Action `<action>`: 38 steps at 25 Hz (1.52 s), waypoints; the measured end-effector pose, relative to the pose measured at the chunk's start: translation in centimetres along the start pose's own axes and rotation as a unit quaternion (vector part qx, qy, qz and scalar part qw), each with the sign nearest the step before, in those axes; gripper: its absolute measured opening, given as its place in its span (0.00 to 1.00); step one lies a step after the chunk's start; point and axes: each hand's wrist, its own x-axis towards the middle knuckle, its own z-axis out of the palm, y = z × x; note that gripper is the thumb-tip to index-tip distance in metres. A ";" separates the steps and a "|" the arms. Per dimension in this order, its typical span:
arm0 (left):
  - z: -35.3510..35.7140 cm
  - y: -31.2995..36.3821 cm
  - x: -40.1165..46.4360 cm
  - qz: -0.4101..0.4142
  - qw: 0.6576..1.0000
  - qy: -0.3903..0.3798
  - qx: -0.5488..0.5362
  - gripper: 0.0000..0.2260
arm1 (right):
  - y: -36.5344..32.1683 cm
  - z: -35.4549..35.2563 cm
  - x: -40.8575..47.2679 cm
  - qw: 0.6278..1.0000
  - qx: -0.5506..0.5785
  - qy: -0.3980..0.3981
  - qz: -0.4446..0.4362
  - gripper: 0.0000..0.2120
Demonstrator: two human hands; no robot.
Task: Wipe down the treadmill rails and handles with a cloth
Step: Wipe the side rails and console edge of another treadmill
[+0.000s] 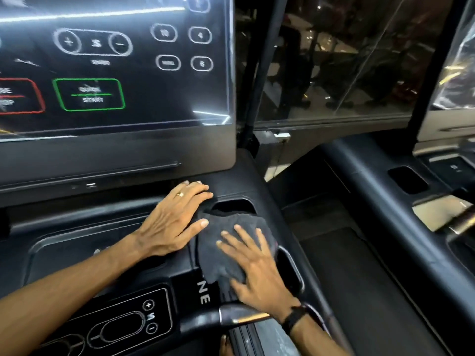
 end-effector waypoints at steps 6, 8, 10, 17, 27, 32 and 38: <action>4.0 1.6 1.6 0.028 0.996 -0.069 -0.043 0.28 | 7.1 -4.2 -0.4 0.932 0.024 0.056 0.357 0.26; 4.2 1.6 1.8 0.024 0.996 -0.075 -0.042 0.29 | 10.0 -5.1 3.8 0.864 0.170 0.078 0.467 0.23; 4.2 1.6 1.9 0.016 0.996 -0.073 -0.045 0.29 | 12.9 -5.9 7.4 0.803 0.261 0.089 0.529 0.24; 4.7 1.0 1.9 0.033 0.995 -0.088 -0.037 0.26 | 8.1 -2.9 -0.5 0.963 -0.006 0.080 0.259 0.27; 4.9 0.9 2.0 0.032 0.995 -0.088 -0.033 0.27 | 14.4 -3.5 1.0 0.830 0.279 0.128 0.467 0.11; 4.6 1.3 1.8 0.055 0.995 -0.079 -0.037 0.27 | 5.5 -5.3 -8.6 0.893 0.292 0.169 0.297 0.25; 3.4 2.2 1.8 0.072 0.994 -0.060 -0.053 0.25 | 3.0 -5.0 -11.5 0.983 -0.148 -0.103 0.035 0.44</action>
